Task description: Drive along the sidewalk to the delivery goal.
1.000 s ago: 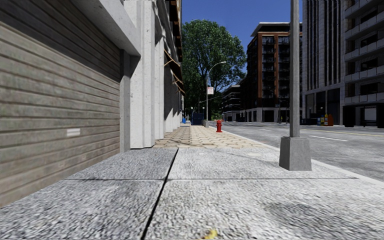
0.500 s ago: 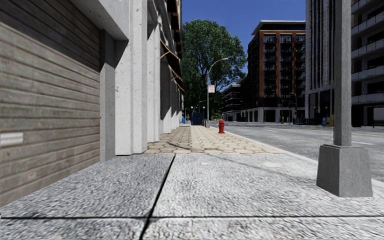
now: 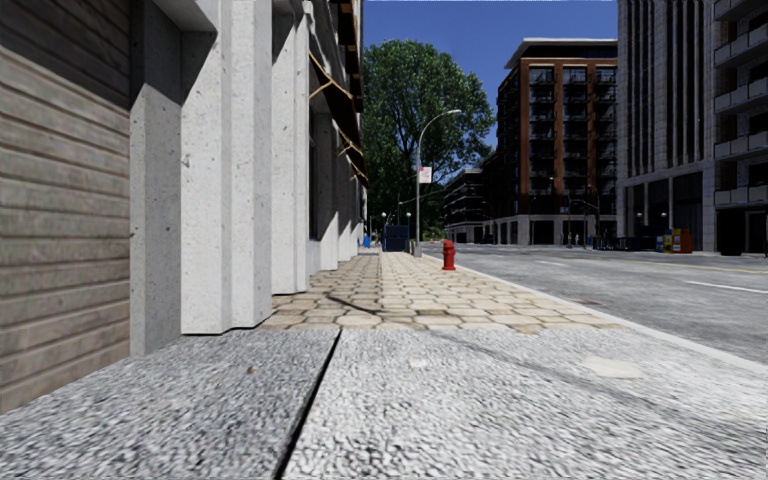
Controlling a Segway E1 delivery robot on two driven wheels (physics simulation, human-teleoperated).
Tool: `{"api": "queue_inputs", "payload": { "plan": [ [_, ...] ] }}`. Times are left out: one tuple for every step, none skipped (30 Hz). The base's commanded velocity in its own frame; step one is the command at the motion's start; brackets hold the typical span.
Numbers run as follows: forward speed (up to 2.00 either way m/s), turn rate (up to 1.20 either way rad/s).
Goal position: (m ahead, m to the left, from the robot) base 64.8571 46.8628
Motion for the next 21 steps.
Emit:
{"api": "queue_inputs", "payload": {
  "plan": [
    [2.0, 0.0],
    [2.0, 0.0],
    [2.0, 0.0],
    [2.0, 0.0],
    [2.0, 0.0],
    [2.0, 0.0],
    [2.0, 0.0],
    [2.0, 0.0],
    [2.0, 0.0],
    [2.0, 0.0],
    [2.0, 0.0],
    [2.0, 0.0],
    [2.0, 0.0],
    [2.0, 0.0],
    [2.0, 0.0],
    [2.0, 0.0],
    [2.0, 0.0],
    [2.0, 0.0],
    [2.0, 0.0],
    [2.0, 0.0],
    [2.0, 0.0]
  ]
}}
